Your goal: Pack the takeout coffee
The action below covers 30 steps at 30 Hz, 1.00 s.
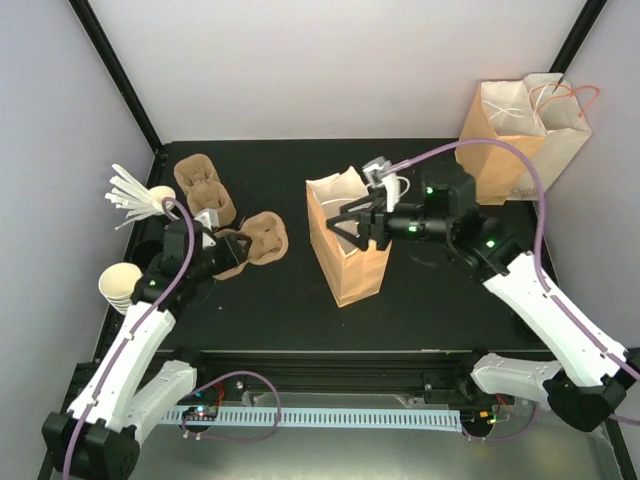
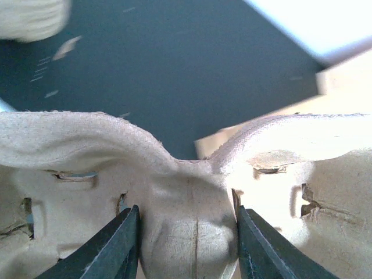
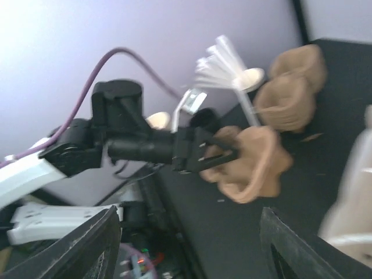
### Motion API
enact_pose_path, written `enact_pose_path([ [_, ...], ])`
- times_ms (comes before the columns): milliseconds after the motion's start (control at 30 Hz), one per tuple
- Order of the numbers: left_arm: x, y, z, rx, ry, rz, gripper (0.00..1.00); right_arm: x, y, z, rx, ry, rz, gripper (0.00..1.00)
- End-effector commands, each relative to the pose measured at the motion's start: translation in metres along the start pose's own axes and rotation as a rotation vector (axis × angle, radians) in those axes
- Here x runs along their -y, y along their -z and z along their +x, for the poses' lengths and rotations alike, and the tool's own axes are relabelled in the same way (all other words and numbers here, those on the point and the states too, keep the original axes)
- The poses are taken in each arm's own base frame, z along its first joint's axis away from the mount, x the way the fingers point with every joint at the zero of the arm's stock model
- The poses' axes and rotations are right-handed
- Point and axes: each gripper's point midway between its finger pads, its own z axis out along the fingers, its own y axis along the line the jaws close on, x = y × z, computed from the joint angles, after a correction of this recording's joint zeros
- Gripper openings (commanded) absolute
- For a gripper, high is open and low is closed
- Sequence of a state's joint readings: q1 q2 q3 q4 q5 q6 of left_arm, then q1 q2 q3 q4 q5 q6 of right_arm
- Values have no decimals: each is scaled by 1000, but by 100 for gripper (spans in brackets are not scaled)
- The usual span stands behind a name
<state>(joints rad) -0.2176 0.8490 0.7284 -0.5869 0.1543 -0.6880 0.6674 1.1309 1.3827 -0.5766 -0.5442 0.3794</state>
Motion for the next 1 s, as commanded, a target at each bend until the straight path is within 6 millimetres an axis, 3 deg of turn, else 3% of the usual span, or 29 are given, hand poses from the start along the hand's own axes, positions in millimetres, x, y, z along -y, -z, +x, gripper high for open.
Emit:
enact_pose_path([
  [0, 86, 42, -14, 63, -74, 460, 38, -59, -29, 3, -21, -26, -250, 68],
  [67, 101, 57, -15, 94, -87, 565, 38, -57, -46, 9, -61, -11, -201, 67],
  [167, 114, 77, -14, 129, -113, 664, 38, -36, -62, 13, -78, -49, -89, 62],
  [233, 123, 89, -12, 134, -135, 726, 37, -26, -66, 16, -73, -61, -41, 59],
  [367, 134, 101, -4, 98, -169, 811, 38, -28, -68, 20, -66, -70, -70, 51],
  [533, 138, 104, -2, 84, -176, 836, 37, -33, -68, 21, -59, -78, -106, 37],
  [967, 137, 100, 0, 72, -179, 834, 36, -52, -54, 19, -2, -45, -214, 37],
])
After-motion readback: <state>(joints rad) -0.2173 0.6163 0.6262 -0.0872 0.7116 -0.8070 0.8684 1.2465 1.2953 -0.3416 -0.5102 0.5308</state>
